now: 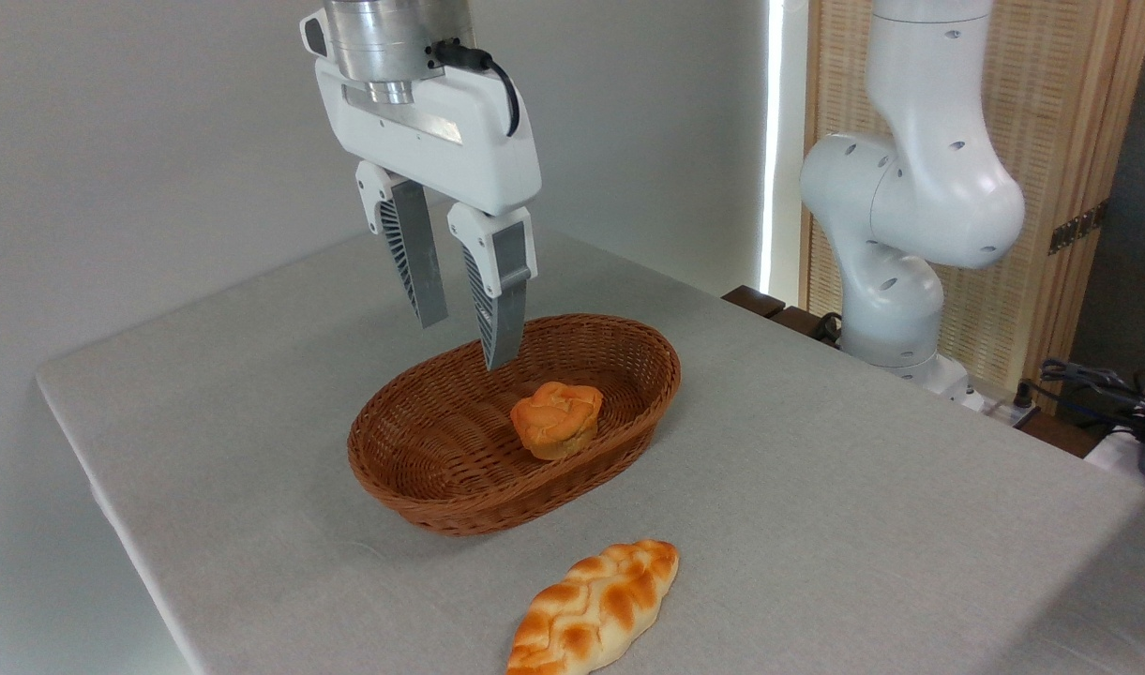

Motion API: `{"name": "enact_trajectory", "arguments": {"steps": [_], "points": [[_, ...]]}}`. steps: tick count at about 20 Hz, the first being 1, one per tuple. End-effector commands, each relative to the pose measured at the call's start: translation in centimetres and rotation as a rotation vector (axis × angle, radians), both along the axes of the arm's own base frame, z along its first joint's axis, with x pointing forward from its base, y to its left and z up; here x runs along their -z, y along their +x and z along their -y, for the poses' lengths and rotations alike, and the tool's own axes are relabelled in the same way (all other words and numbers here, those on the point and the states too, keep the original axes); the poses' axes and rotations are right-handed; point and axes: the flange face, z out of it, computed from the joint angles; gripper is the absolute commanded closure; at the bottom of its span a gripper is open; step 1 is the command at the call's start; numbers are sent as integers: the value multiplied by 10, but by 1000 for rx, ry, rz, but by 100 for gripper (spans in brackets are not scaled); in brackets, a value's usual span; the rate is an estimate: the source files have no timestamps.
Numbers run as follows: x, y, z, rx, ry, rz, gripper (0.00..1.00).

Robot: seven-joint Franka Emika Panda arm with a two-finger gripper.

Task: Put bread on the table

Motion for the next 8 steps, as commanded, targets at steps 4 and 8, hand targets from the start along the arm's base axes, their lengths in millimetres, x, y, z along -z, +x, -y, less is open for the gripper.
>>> {"name": "enact_trajectory", "arguments": {"steps": [4,8], "points": [[-3,0,-5,5,13,-16,0],[-4,0,-9,0,12,-15,0]]}}
